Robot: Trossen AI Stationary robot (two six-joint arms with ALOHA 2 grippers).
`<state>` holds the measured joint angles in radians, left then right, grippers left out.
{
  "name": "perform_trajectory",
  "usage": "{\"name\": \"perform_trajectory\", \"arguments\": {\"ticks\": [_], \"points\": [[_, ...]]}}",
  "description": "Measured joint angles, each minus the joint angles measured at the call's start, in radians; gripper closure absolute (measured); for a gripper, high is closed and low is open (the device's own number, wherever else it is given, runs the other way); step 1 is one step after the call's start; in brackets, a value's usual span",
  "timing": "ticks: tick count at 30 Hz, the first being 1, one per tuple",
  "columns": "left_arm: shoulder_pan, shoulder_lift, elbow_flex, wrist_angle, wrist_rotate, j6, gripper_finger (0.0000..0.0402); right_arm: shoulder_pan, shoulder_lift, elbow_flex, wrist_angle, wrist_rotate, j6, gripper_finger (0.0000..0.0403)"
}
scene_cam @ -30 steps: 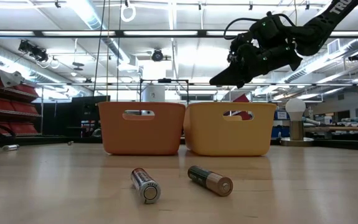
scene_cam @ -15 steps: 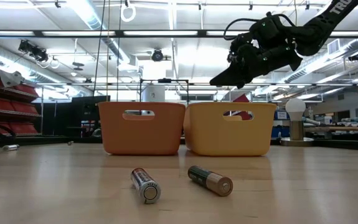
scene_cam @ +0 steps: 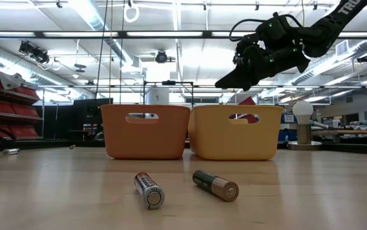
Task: Sort batteries
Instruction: Put the black battery into the orange bin
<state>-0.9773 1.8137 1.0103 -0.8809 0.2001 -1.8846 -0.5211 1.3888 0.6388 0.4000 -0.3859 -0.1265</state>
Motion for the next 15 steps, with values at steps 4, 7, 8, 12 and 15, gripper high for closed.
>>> {"name": "perform_trajectory", "arguments": {"ticks": [4, 7, 8, 12, 15], "points": [[0.006, 0.000, 0.000, 0.000, -0.005, 0.018, 0.0307, 0.000, 0.000, 0.000, 0.000, 0.000, 0.000, 0.0384], [0.006, 0.000, 0.000, 0.001, -0.012, 0.020, 0.0308, 0.000, 0.000, 0.000, 0.000, 0.000, 0.000, 0.0384], [0.007, 0.000, 0.000, 0.003, -0.018, 0.010, 0.0308, 0.000, 0.000, 0.000, 0.000, 0.000, 0.000, 0.0384], [0.006, 0.000, 0.000, 0.003, -0.026, 0.002, 0.0309, 0.000, 0.000, 0.000, 0.000, 0.000, 0.000, 0.0384], [0.006, 0.000, 0.000, 0.004, -0.030, -0.004, 0.0316, 0.000, 0.000, 0.000, 0.000, 0.000, 0.000, 0.0384]]}}
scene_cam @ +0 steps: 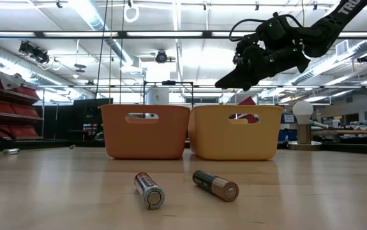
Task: Sort batteries
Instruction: Put the black battery into the orange bin
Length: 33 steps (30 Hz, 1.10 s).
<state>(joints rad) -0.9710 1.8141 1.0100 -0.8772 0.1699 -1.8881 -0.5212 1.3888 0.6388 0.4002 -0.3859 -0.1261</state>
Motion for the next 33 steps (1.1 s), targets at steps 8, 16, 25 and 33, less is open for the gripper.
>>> {"name": "perform_trajectory", "arguments": {"ticks": [8, 16, 25, 33], "points": [[0.002, 0.000, 0.000, -0.004, -0.004, 0.001, 0.0352, 0.000, 0.000, 0.000, 0.000, 0.000, 0.000, 0.0384], [0.002, -0.001, 0.003, -0.018, -0.005, 0.000, 0.0359, 0.000, 0.000, 0.000, 0.001, 0.000, 0.000, 0.0384], [0.008, 0.006, 0.088, -0.181, -0.168, -0.016, 0.0361, 0.000, 0.000, 0.000, 0.026, 0.000, 0.004, 0.0384], [0.032, -0.009, 0.139, -0.265, -0.310, -0.028, 0.0361, 0.001, 0.000, 0.000, 0.031, 0.000, 0.023, 0.0384]]}}
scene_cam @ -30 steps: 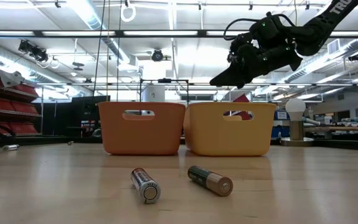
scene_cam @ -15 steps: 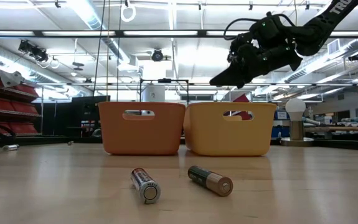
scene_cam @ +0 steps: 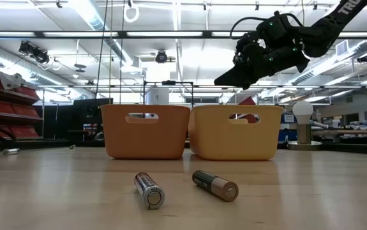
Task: Sort batteries
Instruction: Put the black battery into the orange bin
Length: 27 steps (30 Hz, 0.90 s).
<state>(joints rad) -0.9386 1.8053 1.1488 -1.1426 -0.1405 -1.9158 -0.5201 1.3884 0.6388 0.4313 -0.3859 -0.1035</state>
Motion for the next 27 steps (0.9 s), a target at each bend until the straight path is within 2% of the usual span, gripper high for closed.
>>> {"name": "perform_trajectory", "arguments": {"ticks": [5, 9, 12, 15, 20, 24, 27], "points": [[0.031, -0.074, 0.004, -0.060, -0.141, 0.000, 0.0361, 0.000, 0.000, 0.000, 0.000, 0.000, 0.008, 0.0384], [0.068, -0.155, 0.005, -0.123, -0.366, 0.001, 0.0361, 0.000, 0.000, 0.000, 0.000, 0.000, 0.025, 0.0384], [0.102, -0.218, 0.005, -0.168, -0.577, 0.021, 0.0360, 0.000, 0.000, 0.000, 0.000, 0.008, 0.030, 0.0384], [0.162, -0.263, 0.005, -0.165, -0.712, 0.168, 0.0361, 0.000, 0.000, 0.000, 0.000, 0.050, 0.044, 0.0384], [0.329, -0.301, 0.005, -0.056, -0.730, 0.492, 0.0367, 0.000, 0.000, 0.000, -0.001, 0.087, 0.056, 0.0384], [0.462, -0.321, 0.005, 0.140, -0.734, 0.762, 0.0368, 0.004, 0.000, 0.000, -0.014, 0.086, 0.038, 0.0384], [0.549, -0.322, 0.005, 0.303, -0.677, 1.033, 0.0368, 0.011, 0.000, 0.000, -0.035, 0.087, 0.011, 0.0381]]}}
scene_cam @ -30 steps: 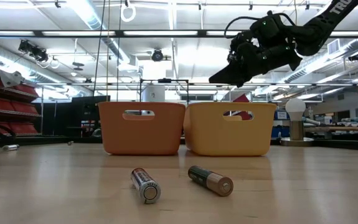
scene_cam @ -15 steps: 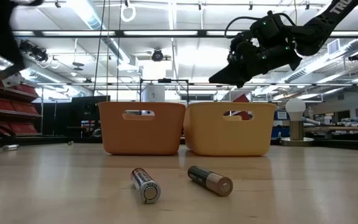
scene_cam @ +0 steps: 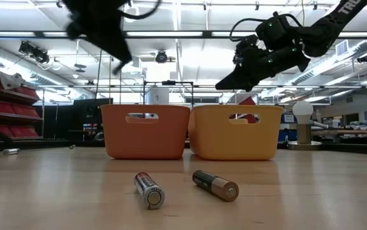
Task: Sort batteries
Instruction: Put the black battery into the orange bin
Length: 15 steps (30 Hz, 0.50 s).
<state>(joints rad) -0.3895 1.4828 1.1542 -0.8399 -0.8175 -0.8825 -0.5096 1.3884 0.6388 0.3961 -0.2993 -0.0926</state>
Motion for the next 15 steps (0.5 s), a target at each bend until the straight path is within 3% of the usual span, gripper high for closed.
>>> {"name": "perform_trajectory", "arguments": {"ticks": [4, 8, 11, 15], "points": [[0.111, -0.004, 0.000, 0.169, 0.071, 0.245, 0.0368, 0.004, 0.000, 0.000, -0.034, 0.032, -0.005, 0.0371], [0.195, -0.004, -0.003, 0.306, 0.134, 0.439, 0.0369, -0.002, 0.000, 0.000, -0.100, 0.157, 0.012, 0.0360], [0.246, -0.006, -0.078, 0.497, 0.208, 0.550, 0.0369, -0.010, 0.000, 0.000, -0.159, 0.234, 0.014, 0.0352], [0.315, -0.004, -0.229, 0.794, 0.372, 0.602, 0.0369, -0.012, -0.001, 0.000, -0.212, 0.248, 0.013, 0.0342]]}}
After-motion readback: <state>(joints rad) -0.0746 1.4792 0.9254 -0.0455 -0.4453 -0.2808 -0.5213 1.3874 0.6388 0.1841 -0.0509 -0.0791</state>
